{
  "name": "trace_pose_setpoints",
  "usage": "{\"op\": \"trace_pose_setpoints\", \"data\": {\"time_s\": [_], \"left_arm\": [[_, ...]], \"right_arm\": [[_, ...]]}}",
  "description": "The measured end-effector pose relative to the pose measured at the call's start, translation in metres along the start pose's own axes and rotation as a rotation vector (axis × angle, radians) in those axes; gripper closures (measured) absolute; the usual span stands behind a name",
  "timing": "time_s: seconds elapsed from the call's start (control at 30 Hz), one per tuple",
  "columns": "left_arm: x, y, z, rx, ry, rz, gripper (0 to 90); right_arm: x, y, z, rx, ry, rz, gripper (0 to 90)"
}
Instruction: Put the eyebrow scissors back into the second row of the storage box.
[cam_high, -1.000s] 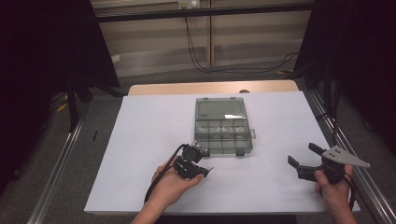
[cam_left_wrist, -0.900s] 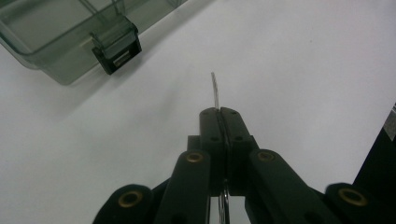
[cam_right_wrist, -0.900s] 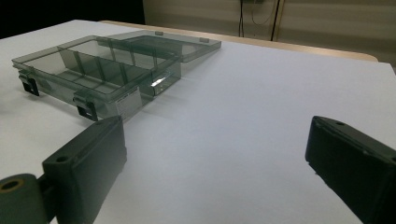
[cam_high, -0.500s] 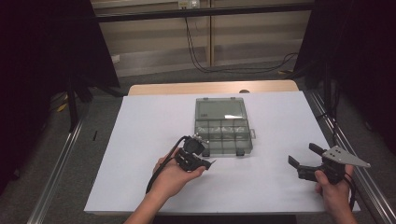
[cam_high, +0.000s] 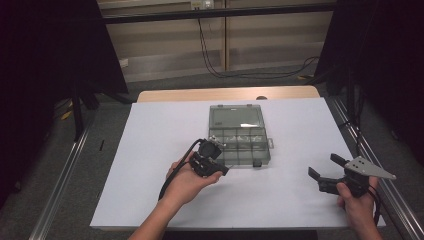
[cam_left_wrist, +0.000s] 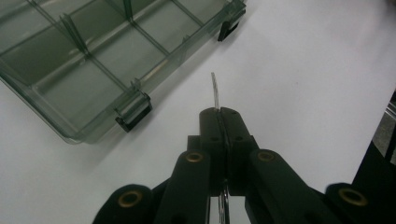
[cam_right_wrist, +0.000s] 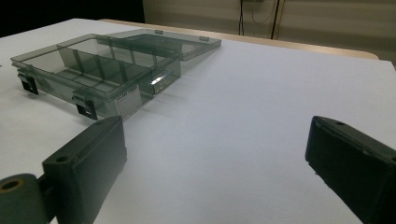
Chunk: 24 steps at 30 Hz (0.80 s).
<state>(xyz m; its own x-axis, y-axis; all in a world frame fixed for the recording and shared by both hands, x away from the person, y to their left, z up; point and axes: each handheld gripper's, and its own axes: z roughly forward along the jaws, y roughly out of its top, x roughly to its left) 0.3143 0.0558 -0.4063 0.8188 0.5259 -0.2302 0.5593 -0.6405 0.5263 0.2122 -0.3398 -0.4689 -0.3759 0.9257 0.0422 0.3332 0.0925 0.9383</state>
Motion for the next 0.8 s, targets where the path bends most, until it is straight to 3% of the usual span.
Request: {"op": "trace_pose_setpoints", "data": {"time_s": [0.1, 0.13, 0.27, 0.8], "left_arm": [[0.001, 0.003, -0.001, 0.007, 0.004, 0.017, 89.2], [0.000, 0.004, -0.001, -0.003, 0.002, 0.002, 89.2], [0.004, 0.010, -0.002, -0.007, 0.004, 0.016, 89.1], [0.017, 0.030, -0.005, -0.027, 0.002, 0.008, 89.2]], "right_arm": [[0.000, 0.000, 0.000, -0.002, 0.001, 0.002, 4.5], [0.000, 0.000, 0.000, -0.001, 0.001, 0.001, 4.5], [0.000, 0.000, 0.000, 0.001, 0.001, -0.001, 4.5], [0.000, -0.001, 0.000, -0.001, 0.015, 0.002, 2.5]]}}
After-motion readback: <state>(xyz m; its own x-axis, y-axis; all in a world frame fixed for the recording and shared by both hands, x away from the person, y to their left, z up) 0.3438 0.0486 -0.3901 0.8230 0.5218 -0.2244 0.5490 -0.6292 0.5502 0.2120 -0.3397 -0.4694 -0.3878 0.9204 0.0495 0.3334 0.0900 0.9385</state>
